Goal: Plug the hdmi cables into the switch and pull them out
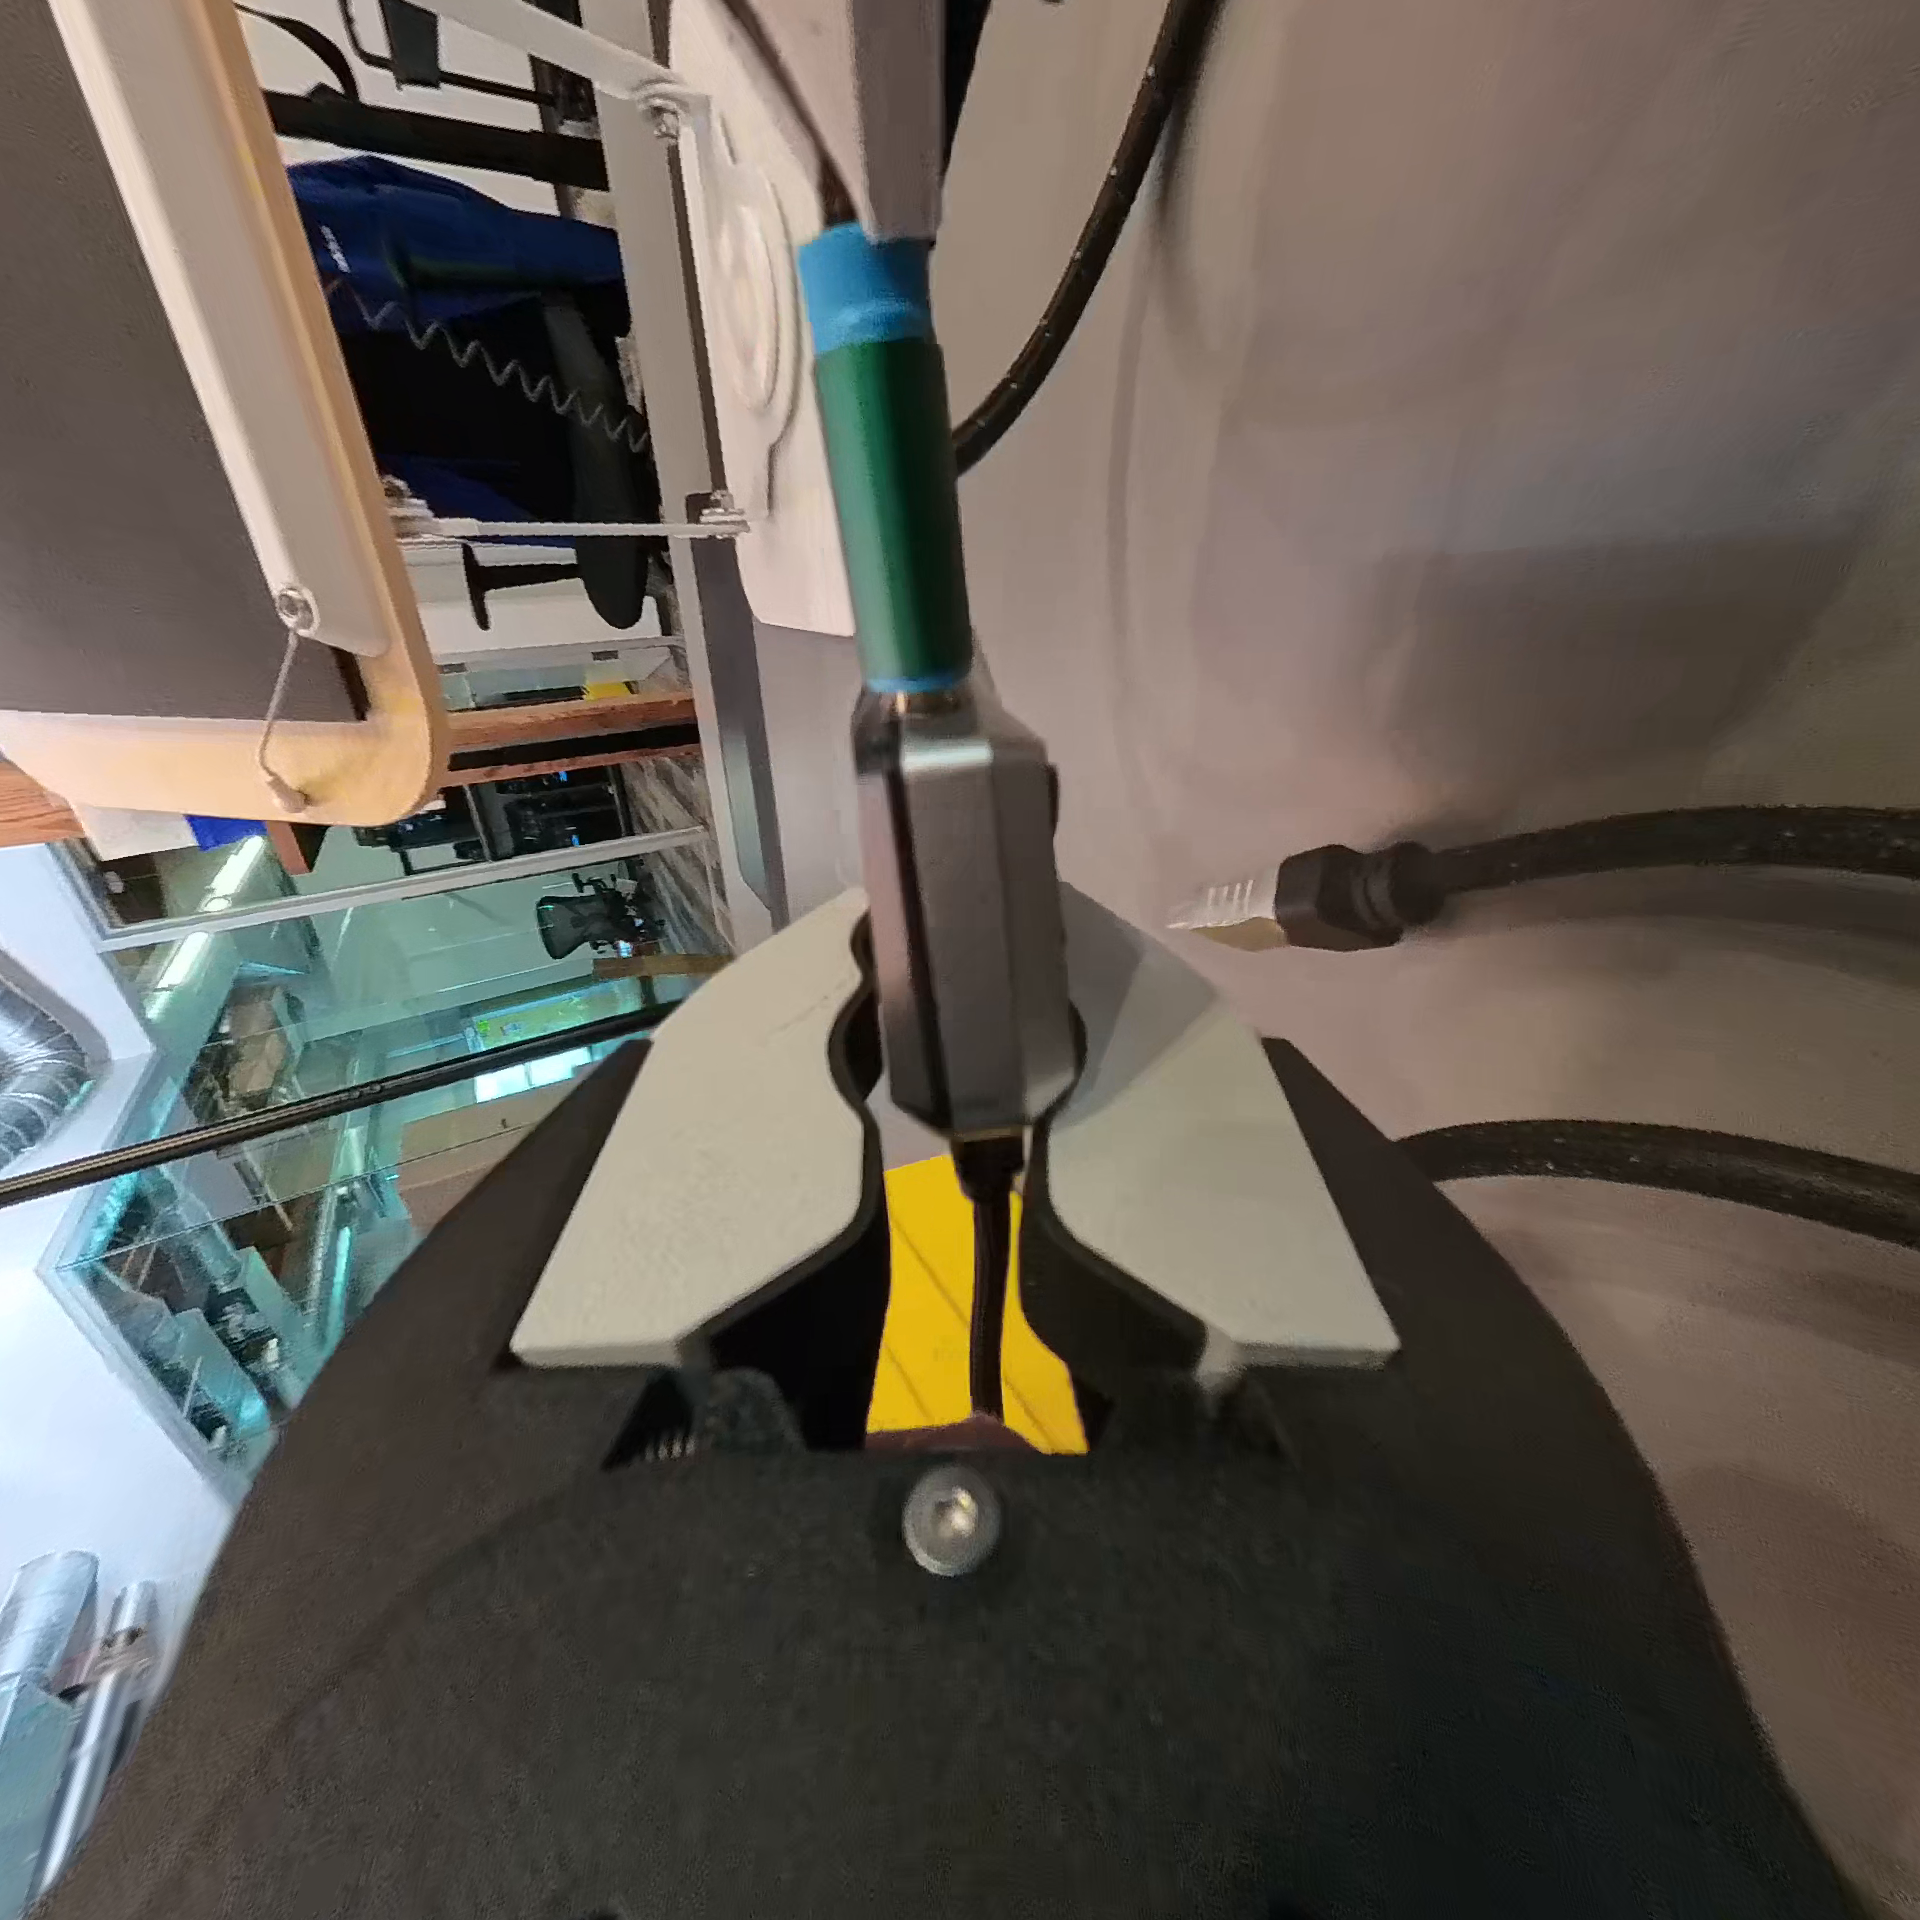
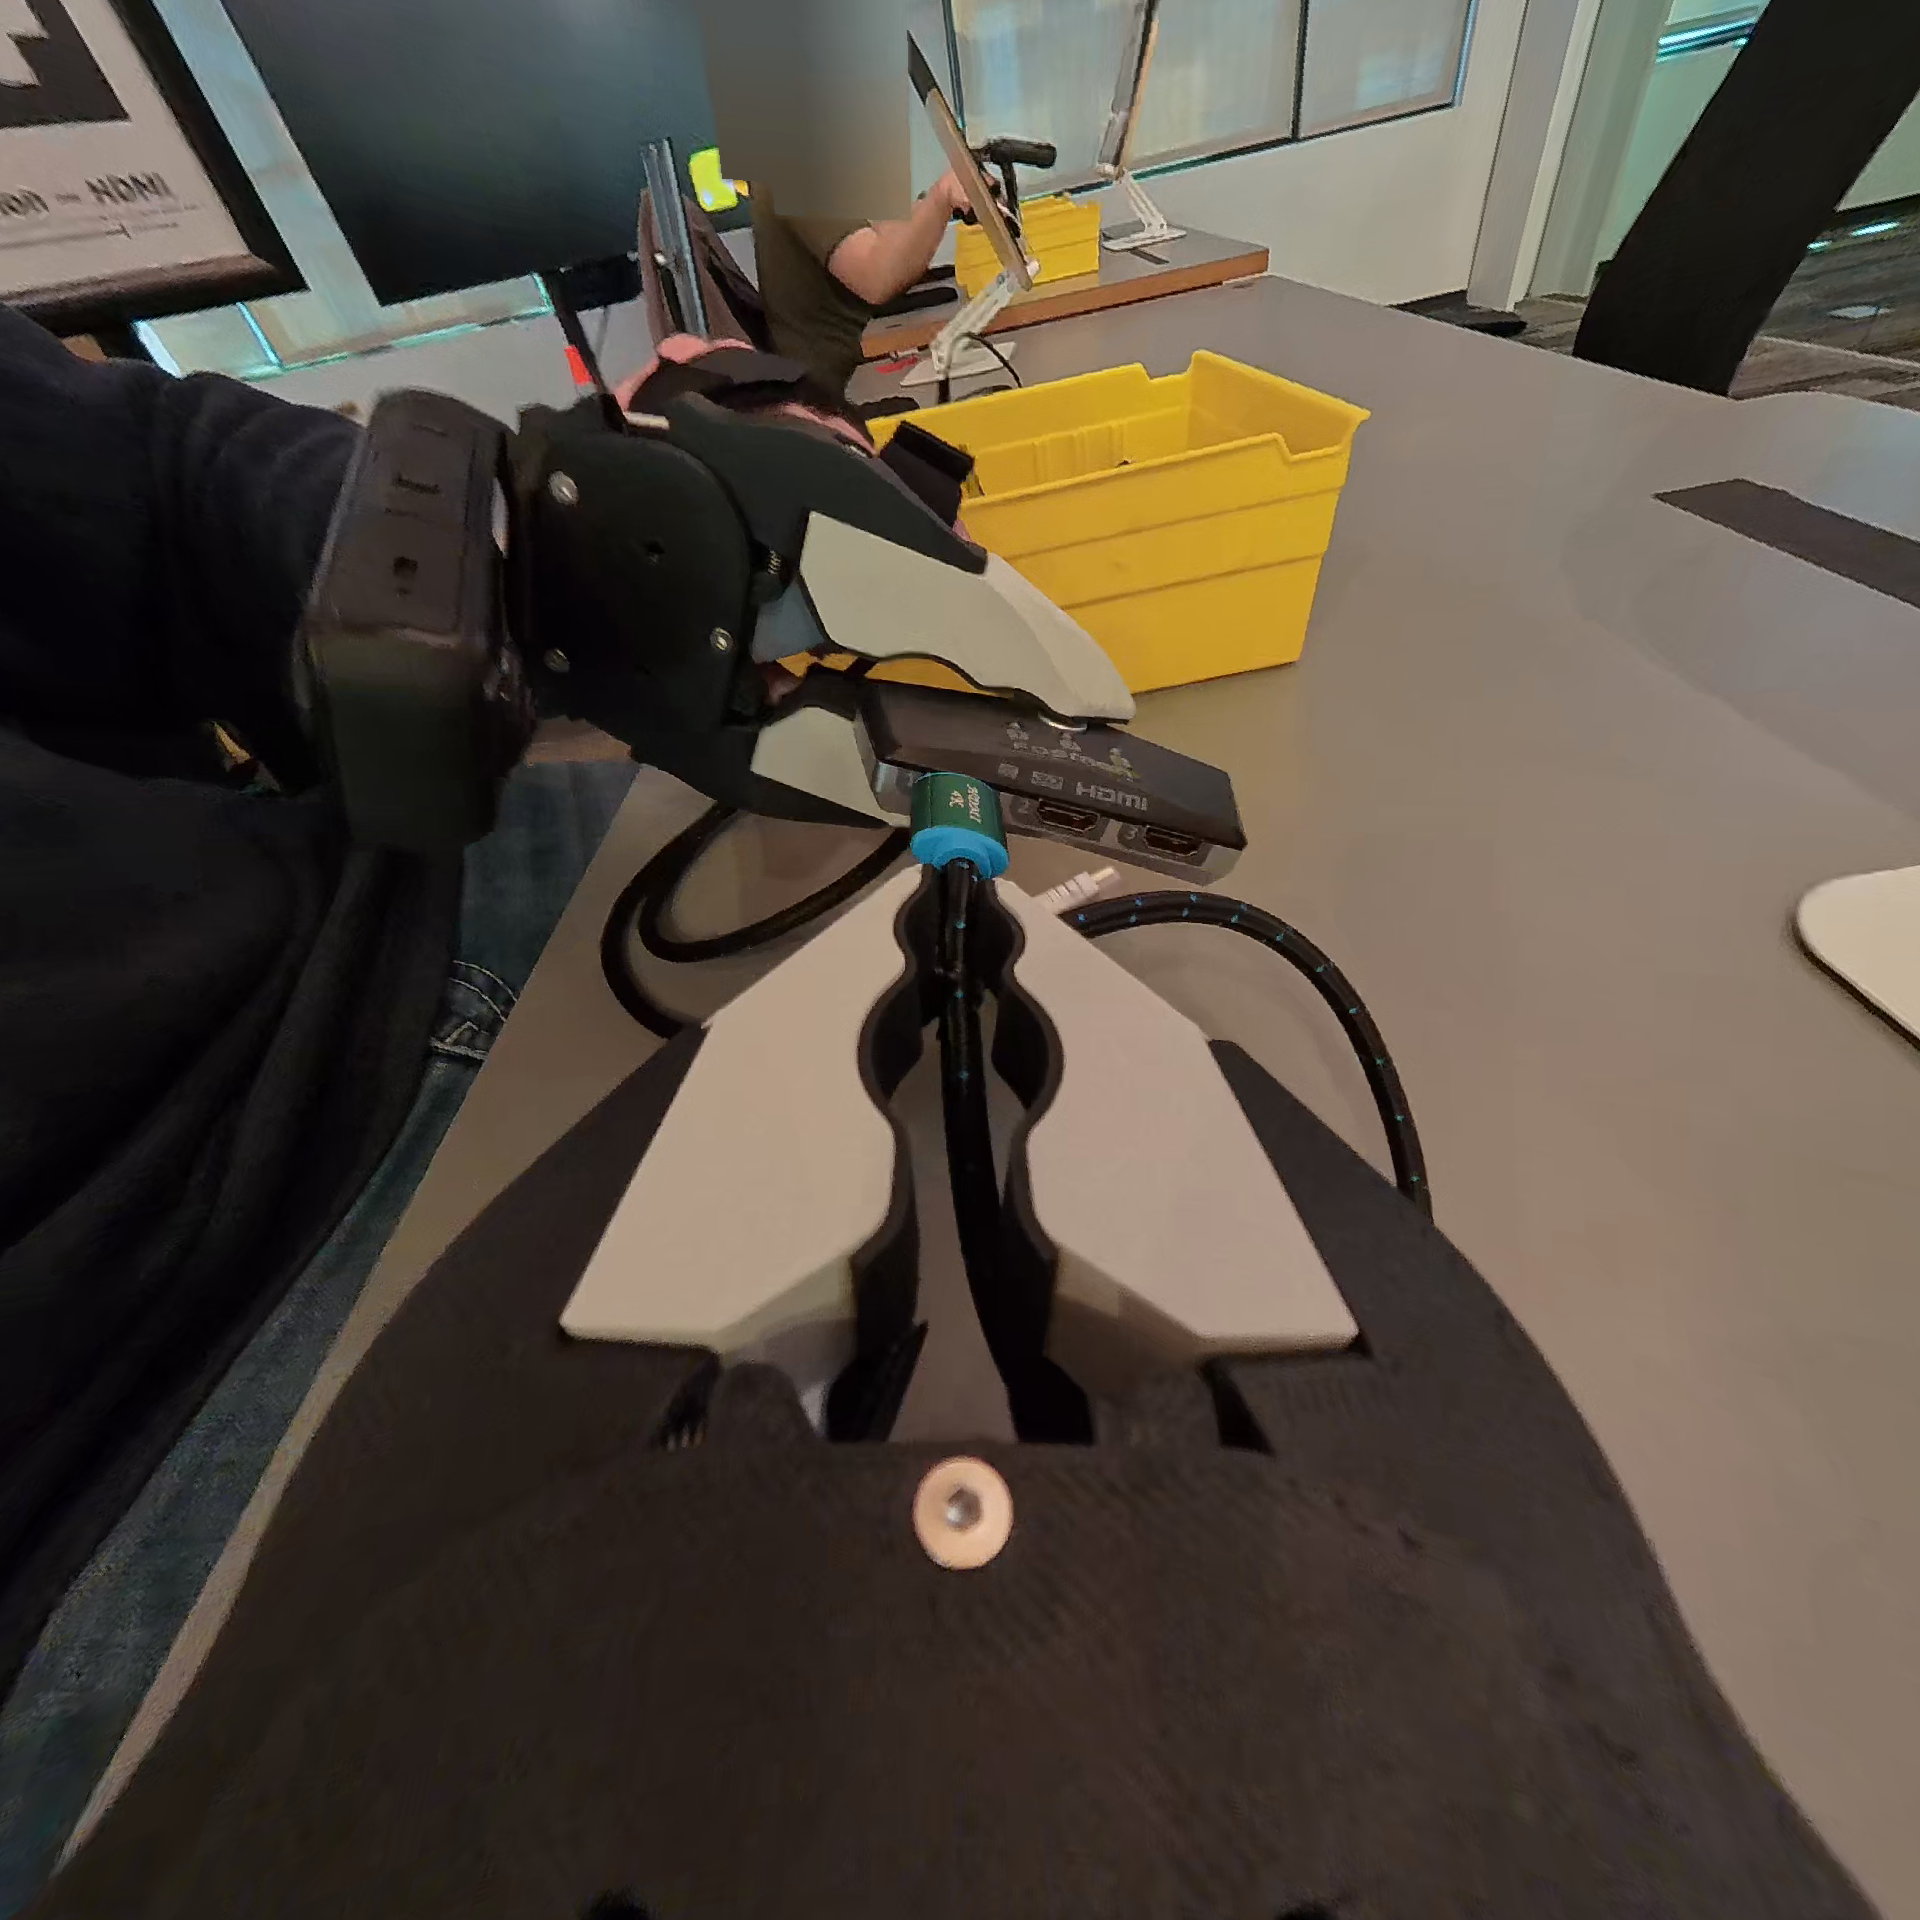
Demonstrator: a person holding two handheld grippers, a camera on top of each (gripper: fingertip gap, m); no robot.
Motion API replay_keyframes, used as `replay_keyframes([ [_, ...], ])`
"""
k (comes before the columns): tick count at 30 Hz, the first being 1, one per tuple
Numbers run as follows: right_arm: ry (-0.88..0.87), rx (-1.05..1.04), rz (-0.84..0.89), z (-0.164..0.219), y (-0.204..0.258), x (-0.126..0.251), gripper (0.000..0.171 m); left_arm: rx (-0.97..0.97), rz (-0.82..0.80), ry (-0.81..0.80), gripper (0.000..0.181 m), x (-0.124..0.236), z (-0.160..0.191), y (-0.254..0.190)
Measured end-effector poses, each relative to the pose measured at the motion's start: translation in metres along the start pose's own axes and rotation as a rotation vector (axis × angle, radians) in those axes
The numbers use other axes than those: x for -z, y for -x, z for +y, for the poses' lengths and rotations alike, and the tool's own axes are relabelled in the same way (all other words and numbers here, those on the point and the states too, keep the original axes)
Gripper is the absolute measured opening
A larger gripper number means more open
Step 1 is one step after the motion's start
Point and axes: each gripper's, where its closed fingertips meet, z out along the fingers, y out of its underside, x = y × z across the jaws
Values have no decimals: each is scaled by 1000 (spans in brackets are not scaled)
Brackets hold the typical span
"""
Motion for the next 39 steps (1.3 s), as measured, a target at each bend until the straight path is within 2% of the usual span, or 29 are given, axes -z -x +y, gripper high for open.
replay_keyframes([
  [9,100,16,93,20,-18,5,4,91,96,-22,30,12,7,9],
  [16,150,29,118,30,-21,4,3,155,106,-26,35,29,36,40],
  [19,195,46,136,38,-24,3,3,184,140,40,36,37,67,53],
  [22,215,57,143,41,-24,2,3,220,195,184,37,48,124,60],
  [26,215,53,143,41,-24,2,3,391,398,298,37,71,187,35],
  [30,217,53,143,42,-24,1,3,404,554,395,37,80,227,-14],
  [33,215,53,142,42,-24,0,3,309,528,454,40,67,247,-34],
  [35,214,53,142,42,-24,1,3,272,517,412,39,56,244,-42],
  [39,213,54,142,42,-24,1,3,158,438,378,25,39,241,-46],
])
